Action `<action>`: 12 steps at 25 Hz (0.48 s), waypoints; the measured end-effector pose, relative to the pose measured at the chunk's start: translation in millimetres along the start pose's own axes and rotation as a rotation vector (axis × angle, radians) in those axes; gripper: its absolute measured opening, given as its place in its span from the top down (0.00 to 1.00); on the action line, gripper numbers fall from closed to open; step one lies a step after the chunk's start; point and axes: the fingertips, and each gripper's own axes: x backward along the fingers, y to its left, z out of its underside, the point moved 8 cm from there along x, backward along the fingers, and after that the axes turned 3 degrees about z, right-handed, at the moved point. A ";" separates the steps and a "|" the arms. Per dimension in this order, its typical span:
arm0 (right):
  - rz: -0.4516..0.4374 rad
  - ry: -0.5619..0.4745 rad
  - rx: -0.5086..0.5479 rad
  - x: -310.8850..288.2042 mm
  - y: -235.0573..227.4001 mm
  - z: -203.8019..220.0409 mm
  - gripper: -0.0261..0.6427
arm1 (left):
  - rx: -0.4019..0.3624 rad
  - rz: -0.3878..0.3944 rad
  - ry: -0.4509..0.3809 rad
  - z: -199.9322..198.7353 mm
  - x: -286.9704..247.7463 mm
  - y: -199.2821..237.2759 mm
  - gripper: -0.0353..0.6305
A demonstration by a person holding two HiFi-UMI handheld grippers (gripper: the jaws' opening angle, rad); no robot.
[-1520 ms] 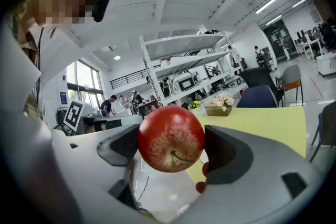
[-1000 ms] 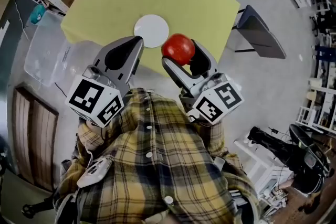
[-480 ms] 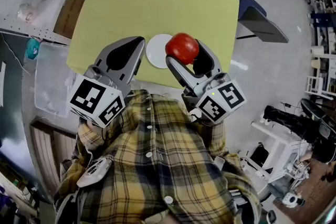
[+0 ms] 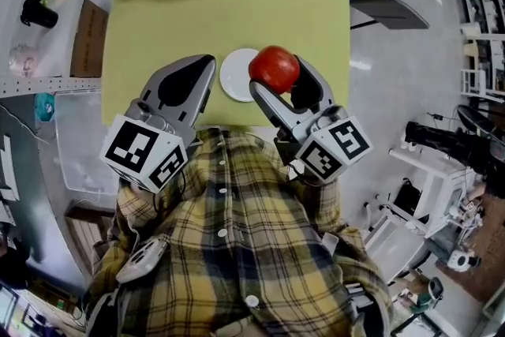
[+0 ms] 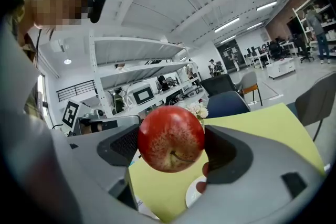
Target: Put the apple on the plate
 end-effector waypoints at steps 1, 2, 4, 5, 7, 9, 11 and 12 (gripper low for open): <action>0.009 0.002 -0.001 -0.6 -1.7 0.2 0.41 | 0.002 0.006 0.005 0.4 -2.4 1.7 0.94; 0.018 0.004 -0.002 -0.6 -3.4 0.2 0.41 | 0.005 0.014 0.010 0.6 -5.0 2.8 0.94; 0.034 0.011 -0.006 0.3 -6.7 -0.2 0.41 | 0.011 0.027 0.020 0.9 -10.1 3.4 0.94; 0.039 0.015 -0.008 0.9 -8.2 -0.4 0.41 | 0.014 0.031 0.024 1.2 -12.5 3.3 0.94; 0.043 0.024 -0.011 2.0 -10.8 -1.0 0.41 | 0.020 0.037 0.031 2.1 -17.5 2.5 0.94; 0.041 0.036 -0.010 2.7 -14.3 -1.2 0.41 | 0.027 0.040 0.035 4.0 -23.0 0.8 0.94; 0.038 0.052 -0.010 3.7 -18.1 -0.9 0.41 | 0.034 0.041 0.038 6.0 -28.4 -2.1 0.94; 0.034 0.059 -0.009 4.1 -19.9 -1.3 0.41 | 0.036 0.042 0.039 6.3 -30.9 -3.6 0.94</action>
